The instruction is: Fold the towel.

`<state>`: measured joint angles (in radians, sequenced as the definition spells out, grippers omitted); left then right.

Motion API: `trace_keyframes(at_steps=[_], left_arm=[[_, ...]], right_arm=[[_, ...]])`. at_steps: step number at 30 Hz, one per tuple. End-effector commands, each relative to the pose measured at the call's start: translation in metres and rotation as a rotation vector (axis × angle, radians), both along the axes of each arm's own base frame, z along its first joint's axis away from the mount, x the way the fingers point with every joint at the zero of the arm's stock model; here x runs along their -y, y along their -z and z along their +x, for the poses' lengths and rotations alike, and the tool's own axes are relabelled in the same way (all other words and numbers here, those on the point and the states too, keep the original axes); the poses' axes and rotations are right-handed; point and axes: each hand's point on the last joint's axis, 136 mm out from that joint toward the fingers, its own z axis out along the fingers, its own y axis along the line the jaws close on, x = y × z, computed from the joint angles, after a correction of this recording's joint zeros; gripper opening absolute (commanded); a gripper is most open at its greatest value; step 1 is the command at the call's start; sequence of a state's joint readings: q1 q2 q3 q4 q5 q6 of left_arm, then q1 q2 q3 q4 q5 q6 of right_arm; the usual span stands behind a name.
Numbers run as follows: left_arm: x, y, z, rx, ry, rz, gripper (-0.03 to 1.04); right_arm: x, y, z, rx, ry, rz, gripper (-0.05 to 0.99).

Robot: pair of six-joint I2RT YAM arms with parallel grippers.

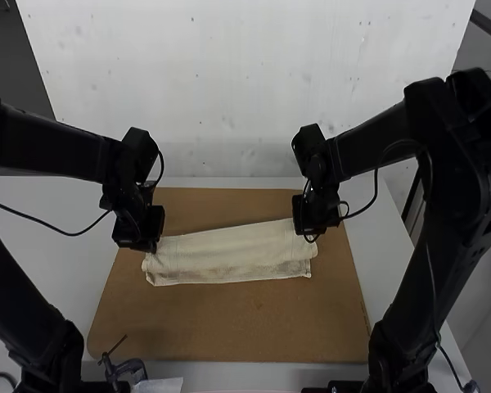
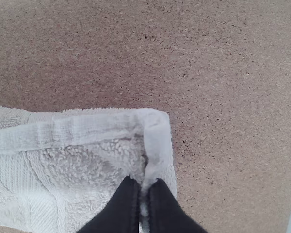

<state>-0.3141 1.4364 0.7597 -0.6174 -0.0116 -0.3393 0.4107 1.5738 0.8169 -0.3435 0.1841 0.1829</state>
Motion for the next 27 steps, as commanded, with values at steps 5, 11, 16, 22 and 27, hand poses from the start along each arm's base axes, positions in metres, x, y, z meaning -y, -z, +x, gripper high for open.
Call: trace_keyframes(at_steps=[5,11,16,22,27], left_arm=[[-0.008,-0.033,-0.004,0.083,-0.020,-0.001,0.01],[-0.010,-0.030,-0.015,0.054,-0.031,0.002,0.01],[-0.007,-0.014,-0.035,-0.004,-0.001,0.020,0.01],[-0.011,-0.001,-0.031,-0.002,-0.015,0.039,0.01],[-0.011,0.010,-0.013,0.011,-0.030,0.050,0.01]], right_arm=[[0.004,-0.022,-0.007,0.069,-0.032,-0.009,0.01],[0.007,-0.027,-0.016,0.066,-0.038,-0.011,0.01],[0.009,-0.020,-0.025,0.037,-0.047,-0.026,0.01],[0.007,-0.007,-0.024,0.034,-0.058,-0.040,0.01],[0.005,-0.004,-0.013,0.054,-0.044,-0.034,0.01]])
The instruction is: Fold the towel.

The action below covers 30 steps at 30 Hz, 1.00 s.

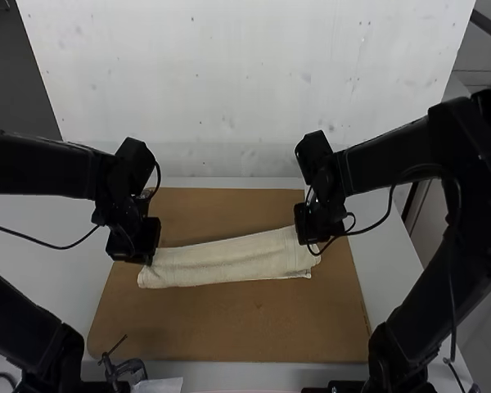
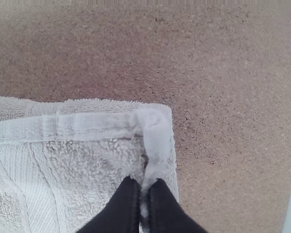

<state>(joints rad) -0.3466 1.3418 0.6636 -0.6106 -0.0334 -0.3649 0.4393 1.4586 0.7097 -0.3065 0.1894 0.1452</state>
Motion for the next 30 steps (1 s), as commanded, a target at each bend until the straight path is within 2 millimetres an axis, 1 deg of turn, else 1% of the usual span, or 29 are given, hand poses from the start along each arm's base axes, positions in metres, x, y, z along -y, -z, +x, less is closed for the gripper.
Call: trace_keyframes(at_steps=[1,7,12,14,17,19,22,26,30], left_arm=[[-0.008,0.006,0.015,0.009,-0.035,0.046,0.01],[-0.009,0.023,0.036,0.001,-0.057,0.064,0.01],[-0.009,0.022,0.054,0.014,-0.072,0.069,0.01],[-0.008,0.019,0.061,0.030,-0.074,0.069,0.01],[-0.009,0.017,0.068,0.040,-0.076,0.067,0.01],[-0.008,0.016,0.069,0.043,-0.075,0.066,0.01],[-0.008,0.022,0.066,0.026,-0.073,0.071,0.01],[-0.011,0.028,0.061,0.009,-0.078,0.075,0.02],[-0.016,0.038,0.060,-0.010,-0.091,0.083,0.02]], right_arm=[[0.004,0.002,0.009,0.017,0.019,-0.029,0.01],[0.005,0.006,0.023,0.033,0.040,-0.025,0.01],[0.004,0.010,0.031,0.026,0.049,-0.028,0.01],[0.003,0.011,0.034,0.031,0.049,-0.026,0.01],[0.001,0.010,0.038,0.039,0.050,-0.022,0.01],[0.000,0.010,0.042,0.042,0.052,-0.021,0.01],[0.000,0.013,0.044,0.035,0.053,-0.024,0.01],[-0.001,0.021,0.044,0.019,0.053,-0.030,0.01],[0.000,0.031,0.046,0.002,0.060,-0.041,0.01]])
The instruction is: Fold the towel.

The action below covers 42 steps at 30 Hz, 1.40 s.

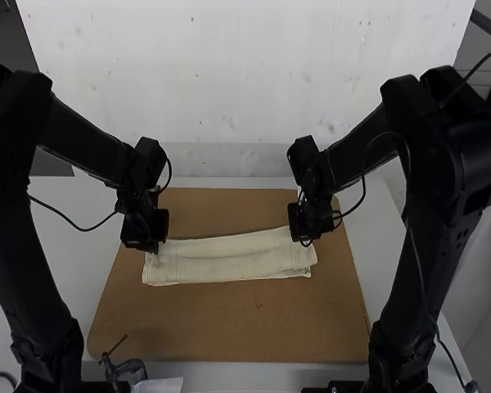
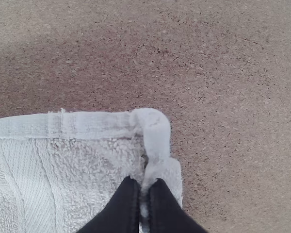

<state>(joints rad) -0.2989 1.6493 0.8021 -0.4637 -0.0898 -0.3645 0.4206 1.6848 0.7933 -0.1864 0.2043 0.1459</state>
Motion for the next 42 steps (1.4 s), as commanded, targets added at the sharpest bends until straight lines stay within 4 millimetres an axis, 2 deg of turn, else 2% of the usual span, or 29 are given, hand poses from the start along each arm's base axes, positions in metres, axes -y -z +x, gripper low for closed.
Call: trace_keyframes(at_steps=[1,10,11,13,16,17,18,21,24,28,33,39,40,42], left_arm=[[-0.011,0.007,0.002,-0.008,-0.029,0.025,0.02],[-0.009,0.006,0.005,0.001,-0.026,0.022,0.02],[-0.010,0.006,0.005,0.001,-0.029,0.022,0.05],[-0.008,0.004,0.005,-0.001,-0.035,-0.013,0.22],[-0.011,-0.009,0.009,0.028,-0.051,-0.046,0.53],[-0.014,-0.012,0.010,0.036,-0.062,-0.053,0.68],[-0.014,-0.017,0.009,0.040,-0.061,-0.061,0.82],[-0.020,-0.029,0.007,0.056,-0.068,-0.074,0.97],[-0.025,-0.041,0.007,0.091,-0.066,-0.076,0.98],[-0.029,-0.052,0.007,0.129,-0.069,-0.080,0.99],[-0.029,-0.055,0.004,0.140,-0.067,-0.082,0.98],[-0.030,-0.056,0.002,0.144,-0.065,-0.081,0.98],[-0.031,-0.056,0.002,0.146,-0.068,-0.082,0.98],[-0.034,-0.059,0.003,0.157,-0.080,-0.089,0.98]], right_arm=[[0.007,0.001,0.011,0.012,0.037,-0.024,0.01],[0.015,0.011,0.011,-0.006,0.061,-0.028,0.02],[0.016,0.011,0.012,-0.003,0.066,-0.026,0.05],[0.017,0.008,0.014,0.000,0.078,-0.007,0.24],[0.012,-0.001,0.010,-0.024,0.088,0.062,0.46],[0.010,-0.003,0.008,-0.039,0.086,0.076,0.53],[0.011,-0.004,0.005,-0.053,0.092,0.079,0.57],[0.008,-0.008,0.001,-0.074,0.107,0.138,0.60],[0.008,-0.006,-0.004,-0.105,0.133,0.168,0.60],[0.008,0.010,-0.009,-0.166,0.162,0.193,0.60],[0.011,0.036,-0.013,-0.229,0.178,0.170,0.60],[0.006,0.056,-0.017,-0.282,0.195,0.162,0.58],[0.005,0.057,-0.019,-0.288,0.191,0.158,0.52],[0.003,0.058,-0.019,-0.286,0.183,0.153,0.30]])
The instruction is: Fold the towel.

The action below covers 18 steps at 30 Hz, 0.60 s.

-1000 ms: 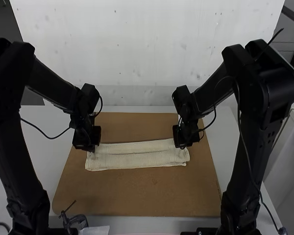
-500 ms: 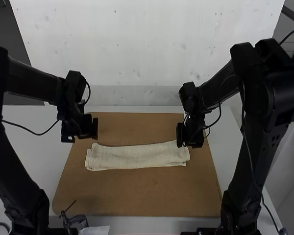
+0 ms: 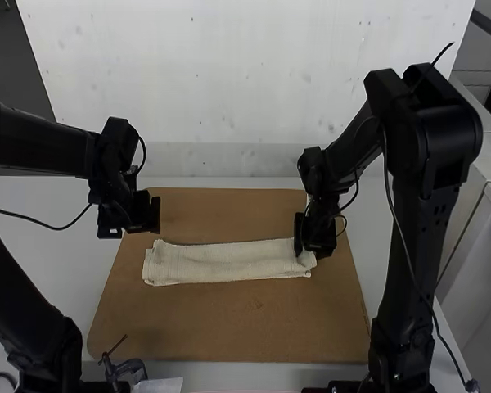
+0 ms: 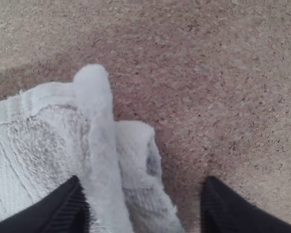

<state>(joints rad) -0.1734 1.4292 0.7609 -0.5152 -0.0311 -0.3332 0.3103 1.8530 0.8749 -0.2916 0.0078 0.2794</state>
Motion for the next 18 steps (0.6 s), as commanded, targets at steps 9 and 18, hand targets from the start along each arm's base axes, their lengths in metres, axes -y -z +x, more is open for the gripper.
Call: trace_keyframes(at_steps=[9,18], left_arm=[[-0.010,-0.018,0.002,0.065,-0.010,-0.014,0.97],[-0.012,-0.008,-0.007,0.037,-0.011,-0.010,0.97]], right_arm=[[-0.006,0.009,-0.002,-0.024,0.007,0.008,0.01],[0.037,-0.029,0.016,0.054,0.085,0.018,0.01]])
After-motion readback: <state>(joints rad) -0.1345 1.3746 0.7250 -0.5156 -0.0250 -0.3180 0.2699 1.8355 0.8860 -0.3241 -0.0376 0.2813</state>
